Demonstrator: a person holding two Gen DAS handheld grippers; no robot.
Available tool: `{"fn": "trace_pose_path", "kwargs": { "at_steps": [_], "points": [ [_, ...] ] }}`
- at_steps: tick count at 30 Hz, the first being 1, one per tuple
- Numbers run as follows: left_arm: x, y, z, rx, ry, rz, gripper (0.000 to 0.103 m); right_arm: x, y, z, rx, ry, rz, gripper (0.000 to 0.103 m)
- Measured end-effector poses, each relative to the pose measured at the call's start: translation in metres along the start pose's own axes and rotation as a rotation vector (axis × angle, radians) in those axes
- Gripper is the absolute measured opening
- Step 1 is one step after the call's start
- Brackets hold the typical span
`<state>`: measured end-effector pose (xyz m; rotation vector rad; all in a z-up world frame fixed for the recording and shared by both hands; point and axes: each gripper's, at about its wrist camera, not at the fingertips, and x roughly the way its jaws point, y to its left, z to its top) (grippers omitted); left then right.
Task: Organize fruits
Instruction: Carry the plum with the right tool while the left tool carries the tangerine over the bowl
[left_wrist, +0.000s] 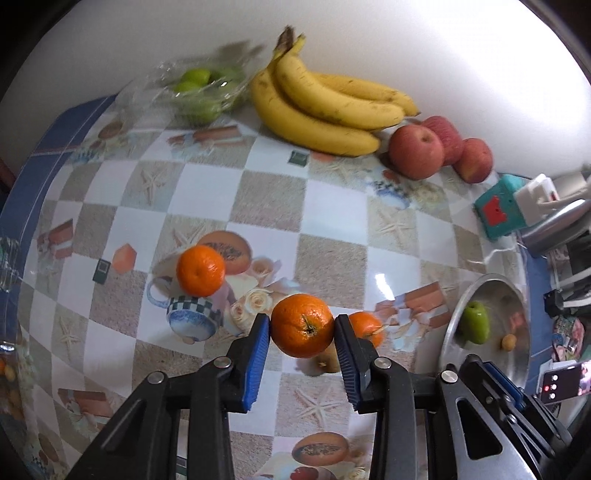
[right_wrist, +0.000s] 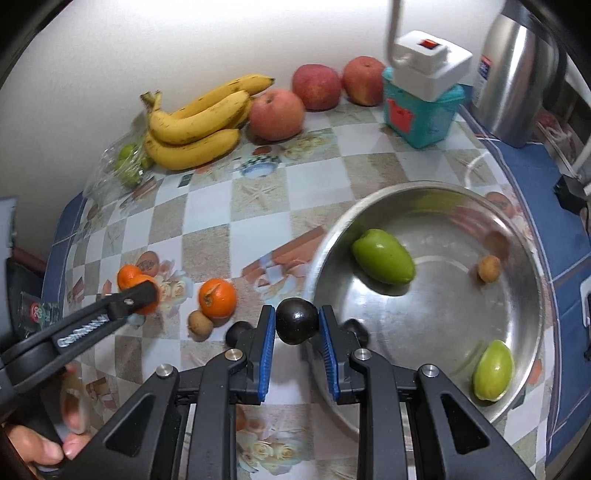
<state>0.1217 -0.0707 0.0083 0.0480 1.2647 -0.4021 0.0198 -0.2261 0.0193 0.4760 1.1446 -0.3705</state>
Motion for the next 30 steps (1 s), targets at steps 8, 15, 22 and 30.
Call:
{"fn": "trace_pose_path", "kwargs": {
  "at_steps": [8,15,22,30],
  "points": [
    [-0.017,-0.033,-0.005,0.083,-0.024,-0.024,0.038,-0.003,-0.040,-0.004,0.092,0.003,-0.039,0.025],
    [-0.022,-0.078,-0.019,0.200,-0.022,-0.052,0.038,-0.008,-0.077,-0.006,0.183,-0.006,-0.060,0.025],
    [-0.019,-0.126,-0.043,0.327,0.009,-0.085,0.038,-0.015,-0.106,-0.009,0.253,-0.018,-0.078,0.025],
    [-0.004,-0.161,-0.068,0.438,0.055,-0.077,0.038,-0.023,-0.125,-0.012,0.290,-0.040,-0.087,0.025]
  ]
}}
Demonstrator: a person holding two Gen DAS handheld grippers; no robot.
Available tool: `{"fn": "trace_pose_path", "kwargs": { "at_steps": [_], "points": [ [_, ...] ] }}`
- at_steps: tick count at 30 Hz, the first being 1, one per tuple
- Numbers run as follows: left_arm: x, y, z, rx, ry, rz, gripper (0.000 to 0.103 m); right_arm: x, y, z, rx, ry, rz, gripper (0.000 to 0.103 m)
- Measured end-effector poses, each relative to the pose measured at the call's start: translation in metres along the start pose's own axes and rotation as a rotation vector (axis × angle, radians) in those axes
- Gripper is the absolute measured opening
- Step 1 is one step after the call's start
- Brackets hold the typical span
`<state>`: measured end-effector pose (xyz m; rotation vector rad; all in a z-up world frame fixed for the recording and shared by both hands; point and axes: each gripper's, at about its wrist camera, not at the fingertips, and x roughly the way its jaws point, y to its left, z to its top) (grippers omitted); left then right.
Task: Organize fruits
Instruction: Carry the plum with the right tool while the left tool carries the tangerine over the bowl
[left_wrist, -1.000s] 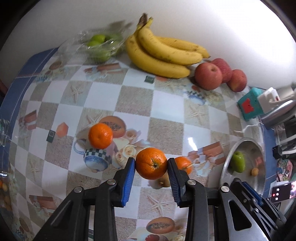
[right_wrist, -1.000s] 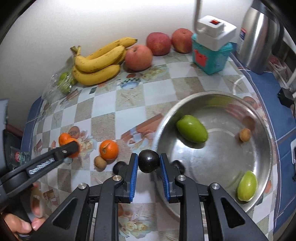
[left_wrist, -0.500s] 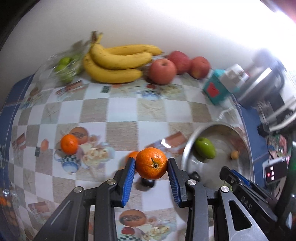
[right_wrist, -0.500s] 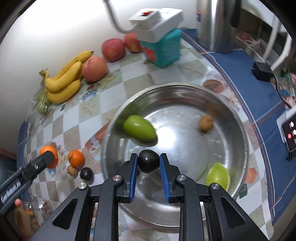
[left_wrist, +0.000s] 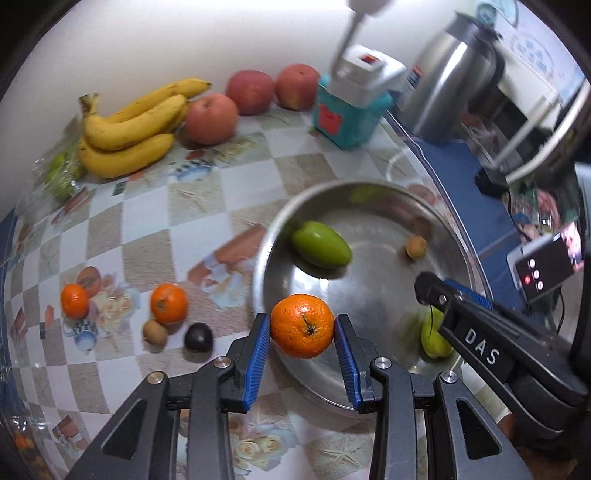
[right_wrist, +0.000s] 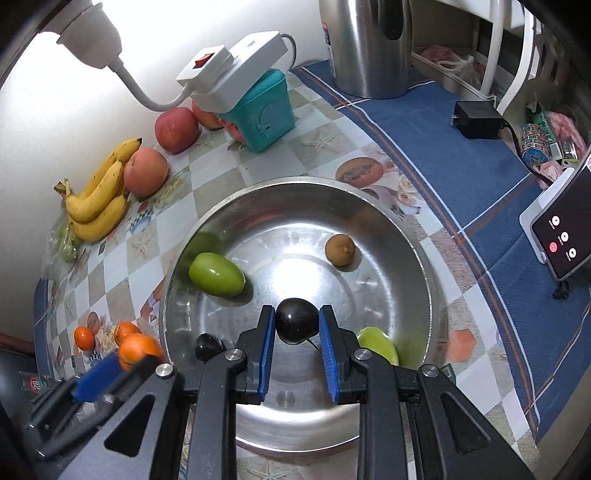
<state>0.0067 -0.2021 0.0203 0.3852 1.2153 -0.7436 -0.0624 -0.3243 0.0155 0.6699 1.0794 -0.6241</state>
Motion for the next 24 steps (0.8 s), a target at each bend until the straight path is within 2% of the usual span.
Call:
{"fn": "trace_pose_path", "kwargs": {
  "at_steps": [11,17,24],
  "points": [
    [0.030,-0.023,-0.013,0.054,0.080,0.010,0.039,0.021,-0.002,-0.008,0.001,0.056,0.012,0.025],
    [0.039,-0.032,-0.018,0.079,0.101,0.026,0.039,0.025,-0.004,-0.009,0.007,0.072,0.013,0.026],
    [0.046,-0.032,-0.020,0.071,0.112,0.013,0.039,0.028,-0.005,-0.007,0.012,0.083,0.003,0.026]
  ]
}}
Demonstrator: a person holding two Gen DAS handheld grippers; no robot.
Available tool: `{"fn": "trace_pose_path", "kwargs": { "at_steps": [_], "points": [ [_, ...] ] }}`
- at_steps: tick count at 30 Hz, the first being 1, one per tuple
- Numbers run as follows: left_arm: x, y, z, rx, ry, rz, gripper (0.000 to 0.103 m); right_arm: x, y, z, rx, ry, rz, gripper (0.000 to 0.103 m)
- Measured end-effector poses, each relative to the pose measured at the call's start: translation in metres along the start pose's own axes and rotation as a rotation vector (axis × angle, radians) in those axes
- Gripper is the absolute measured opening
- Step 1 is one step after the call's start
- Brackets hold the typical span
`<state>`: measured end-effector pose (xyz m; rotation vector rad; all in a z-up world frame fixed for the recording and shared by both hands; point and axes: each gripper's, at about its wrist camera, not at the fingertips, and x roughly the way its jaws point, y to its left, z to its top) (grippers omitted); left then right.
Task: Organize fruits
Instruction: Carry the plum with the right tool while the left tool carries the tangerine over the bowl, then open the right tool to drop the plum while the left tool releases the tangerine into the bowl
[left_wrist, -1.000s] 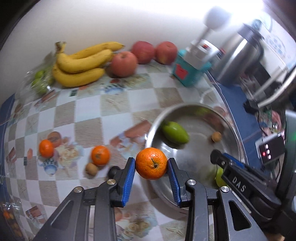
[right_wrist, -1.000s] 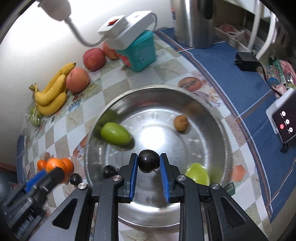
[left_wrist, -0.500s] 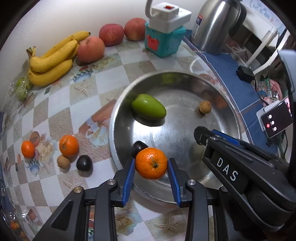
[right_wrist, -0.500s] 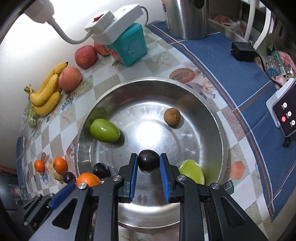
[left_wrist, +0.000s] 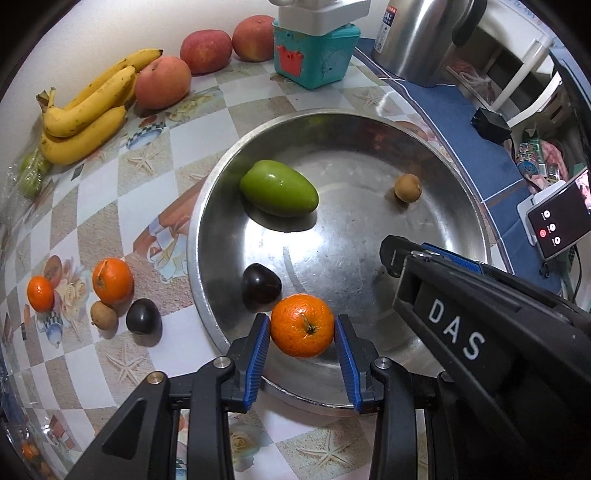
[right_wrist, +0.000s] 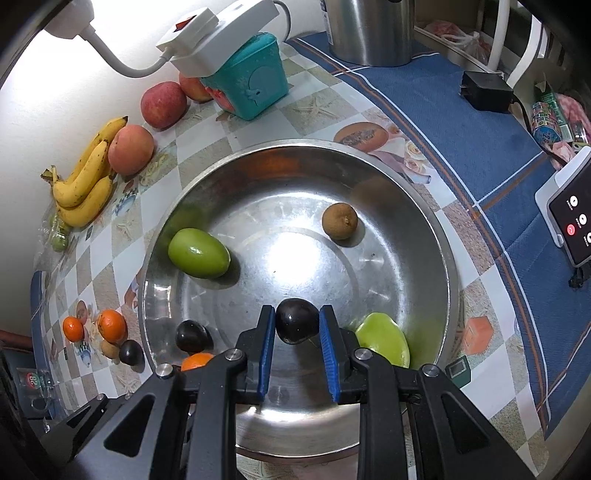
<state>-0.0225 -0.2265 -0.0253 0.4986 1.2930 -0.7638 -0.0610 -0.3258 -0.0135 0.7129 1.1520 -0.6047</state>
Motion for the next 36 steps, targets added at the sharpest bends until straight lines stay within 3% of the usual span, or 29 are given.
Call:
{"fn": "trace_pose_path", "kwargs": {
  "at_steps": [6,9,12,15,22,24,27,36],
  "points": [
    [0.001,0.001,0.000,-0.001,0.003,-0.005,0.039,0.000,0.001,0.000,-0.002,0.002,-0.008,0.027],
    [0.001,0.000,0.001,0.001,-0.001,-0.003,0.041,0.000,-0.001,0.001,0.009,0.002,-0.018,0.040],
    [0.001,-0.001,0.002,-0.001,0.000,-0.001,0.043,-0.002,-0.002,0.001,0.017,-0.005,-0.018,0.041],
    [-0.003,0.000,0.004,-0.005,-0.012,-0.007,0.054,-0.006,-0.003,0.002,0.020,-0.014,-0.023,0.044],
    [-0.019,0.009,0.009,-0.026,-0.043,-0.009,0.054,-0.019,-0.008,0.004,0.035,-0.048,-0.026,0.052],
    [-0.026,0.017,0.010,-0.052,-0.056,-0.004,0.058,-0.023,-0.009,0.005,0.038,-0.060,-0.033,0.061],
    [-0.033,0.033,0.011,-0.105,-0.071,0.008,0.061,-0.026,-0.010,0.005,0.037,-0.062,-0.038,0.065],
    [-0.054,0.095,0.013,-0.319,-0.135,0.078,0.074,-0.020,-0.004,0.003,0.011,-0.047,-0.050,0.070]
  ]
}}
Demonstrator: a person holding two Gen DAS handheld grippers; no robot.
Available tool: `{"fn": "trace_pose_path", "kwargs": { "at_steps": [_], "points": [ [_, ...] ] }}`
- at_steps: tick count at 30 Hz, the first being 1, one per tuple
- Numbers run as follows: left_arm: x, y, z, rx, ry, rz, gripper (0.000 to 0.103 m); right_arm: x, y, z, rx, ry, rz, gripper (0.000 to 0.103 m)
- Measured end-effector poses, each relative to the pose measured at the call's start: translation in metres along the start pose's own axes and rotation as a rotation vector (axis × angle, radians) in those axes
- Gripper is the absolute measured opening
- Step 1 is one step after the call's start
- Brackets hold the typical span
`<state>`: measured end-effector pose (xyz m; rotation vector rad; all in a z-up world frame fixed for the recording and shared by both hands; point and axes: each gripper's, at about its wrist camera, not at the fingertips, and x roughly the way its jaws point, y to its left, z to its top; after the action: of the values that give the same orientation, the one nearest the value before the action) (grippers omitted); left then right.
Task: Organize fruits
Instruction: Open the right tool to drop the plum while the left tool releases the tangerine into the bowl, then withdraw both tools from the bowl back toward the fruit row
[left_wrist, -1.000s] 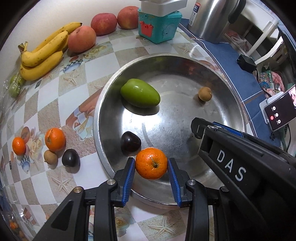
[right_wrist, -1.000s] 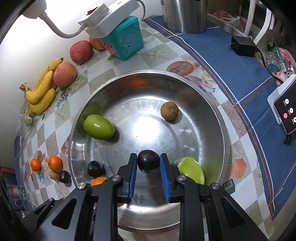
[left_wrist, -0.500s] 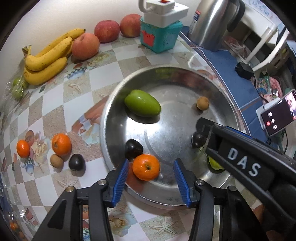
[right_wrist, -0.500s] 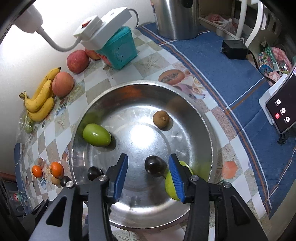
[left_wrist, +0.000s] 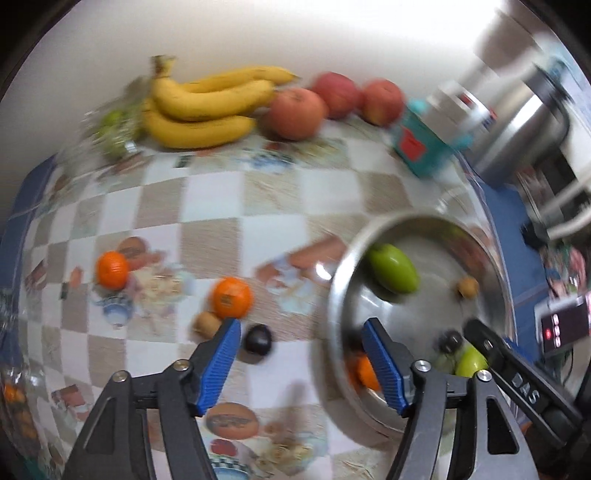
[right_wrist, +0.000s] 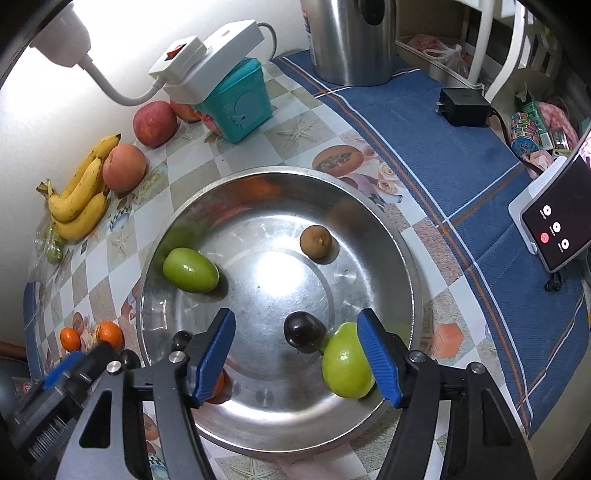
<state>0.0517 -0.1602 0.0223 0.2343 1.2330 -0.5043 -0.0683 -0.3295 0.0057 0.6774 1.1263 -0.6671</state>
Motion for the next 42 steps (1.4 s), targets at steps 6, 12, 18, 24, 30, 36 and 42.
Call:
{"fn": "trace_pose_path", "kwargs": {
  "at_steps": [6,12,18,24,30,36,42],
  "points": [
    [-0.007,0.040,0.005,-0.127,-0.028,0.054,0.078,0.001,0.010,-0.002,-0.028,0.004,-0.002,0.070],
    [-0.010,0.068,0.008,-0.191,-0.042,0.083,0.080,0.000,0.027,-0.007,-0.069,0.005,0.021,0.070],
    [-0.018,0.089,0.006,-0.236,-0.063,0.115,0.081,-0.003,0.040,-0.010,-0.104,0.002,0.026,0.070],
    [-0.022,0.101,0.003,-0.265,-0.066,0.121,0.085,-0.004,0.048,-0.012,-0.127,-0.001,0.023,0.070],
    [-0.024,0.107,0.000,-0.276,-0.068,0.129,0.087,-0.003,0.055,-0.015,-0.156,0.004,0.015,0.070],
    [-0.022,0.108,-0.003,-0.275,-0.066,0.139,0.098,-0.004,0.061,-0.015,-0.180,-0.002,0.008,0.080],
    [-0.022,0.106,-0.006,-0.270,-0.074,0.143,0.103,-0.003,0.065,-0.016,-0.191,-0.002,0.006,0.084]
  ]
}}
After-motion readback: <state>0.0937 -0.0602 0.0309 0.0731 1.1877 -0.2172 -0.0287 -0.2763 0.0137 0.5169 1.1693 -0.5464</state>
